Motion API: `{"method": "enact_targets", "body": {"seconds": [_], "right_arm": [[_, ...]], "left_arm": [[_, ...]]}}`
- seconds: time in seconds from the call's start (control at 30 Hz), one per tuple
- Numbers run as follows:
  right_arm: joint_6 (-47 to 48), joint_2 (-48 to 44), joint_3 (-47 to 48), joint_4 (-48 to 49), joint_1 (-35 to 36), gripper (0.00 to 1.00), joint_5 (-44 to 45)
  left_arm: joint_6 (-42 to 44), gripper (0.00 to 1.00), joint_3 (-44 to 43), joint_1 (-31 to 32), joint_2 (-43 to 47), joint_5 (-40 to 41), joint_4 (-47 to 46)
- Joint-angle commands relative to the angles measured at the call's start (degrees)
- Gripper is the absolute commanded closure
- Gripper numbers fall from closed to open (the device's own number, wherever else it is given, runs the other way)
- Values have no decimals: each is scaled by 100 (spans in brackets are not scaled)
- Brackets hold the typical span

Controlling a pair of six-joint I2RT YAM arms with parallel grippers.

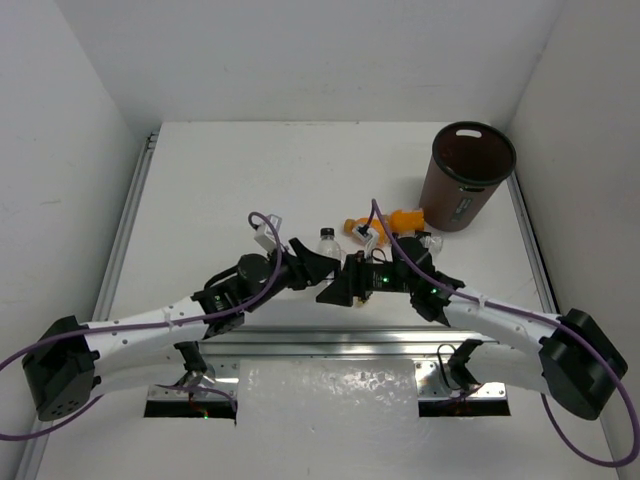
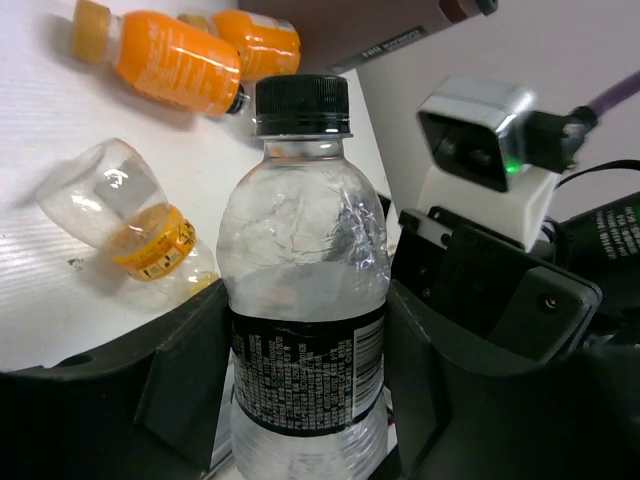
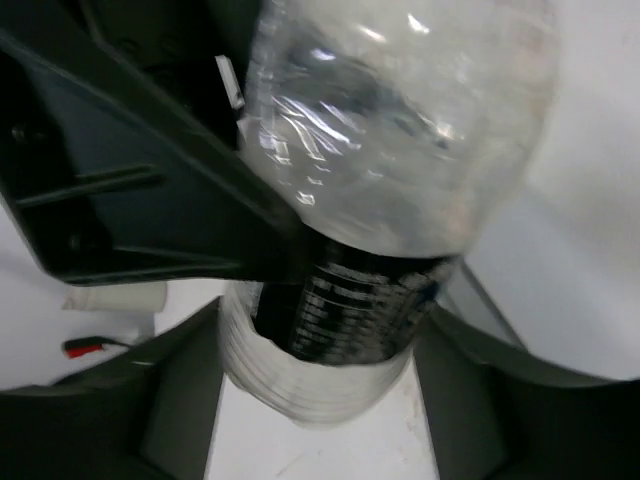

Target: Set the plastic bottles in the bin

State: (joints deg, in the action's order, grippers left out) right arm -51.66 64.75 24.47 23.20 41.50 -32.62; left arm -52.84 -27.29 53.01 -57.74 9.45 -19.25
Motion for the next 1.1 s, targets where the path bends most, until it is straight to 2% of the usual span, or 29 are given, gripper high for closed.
{"method": "enact_targets", "body": {"seconds": [0.0,0.07,0.1,0.13,0.2,0.23,0.3,0.33,0.4,0.43,0.47,0.57,0.63,0.77,0.83,0.87,0.9,0.97,1.07], "right_arm": [[-195,-58,24,922,8,38,984],[-161,-147,23,1011,-1,54,1056],[-99,-199,32,959,-1,91,1178],[-73,-330,40,871,-1,100,1301],[154,-471,180,293,-1,100,1512],[252,-620,233,38,-1,100,1783],[603,-805,487,-893,-10,100,2144],[726,-971,602,-1227,-10,100,2590],[1042,-1104,1004,-2211,-19,100,3040],[1140,-1157,1216,-3033,-27,100,3591],[1245,-1140,1427,-3432,-62,100,3892],[1570,-913,2429,-4775,-518,100,4657],[1755,-781,3070,-5287,-1246,100,4642],[2386,25,4570,-5896,-2459,100,5079],[2581,483,5161,-6291,-2707,100,5405],[2704,747,5765,-6441,-2969,100,5511],[2731,1254,6041,-6599,-3111,100,5669],[2810,1670,6637,-6890,-3479,100,5697],[2898,2163,6982,-6803,-3814,97,5574]], "left_arm": [[-271,93,-101,60,140,-436,-520],[-297,78,-101,60,148,-313,-326],[-288,69,-84,60,183,-260,-273],[-297,50,-101,60,218,-94,-64],[-315,23,-380,60,297,222,419],[-341,2,-574,60,315,685,1187],[-559,0,-1259,60,377,1301,2200],[-709,0,-1505,51,403,1966,3172],[-1173,0,-2068,16,464,2463,4004],[-1263,0,-2192,-10,491,2708,4538],[-1299,0,-2306,-10,517,2789,4692],[-1220,0,-2185,-10,614,2781,4851],[-1185,0,-2062,-10,588,2659,4886],[-1001,0,-1614,-10,614,2211,4580],[-965,0,-1394,-10,614,2035,4465],[-965,0,-1350,-10,553,1956,4438],[-965,0,-1306,-2,518,1833,4456],[-1035,0,-1253,-2,404,1779,4534],[-1018,0,-1226,7,368,1727,4658]]}}
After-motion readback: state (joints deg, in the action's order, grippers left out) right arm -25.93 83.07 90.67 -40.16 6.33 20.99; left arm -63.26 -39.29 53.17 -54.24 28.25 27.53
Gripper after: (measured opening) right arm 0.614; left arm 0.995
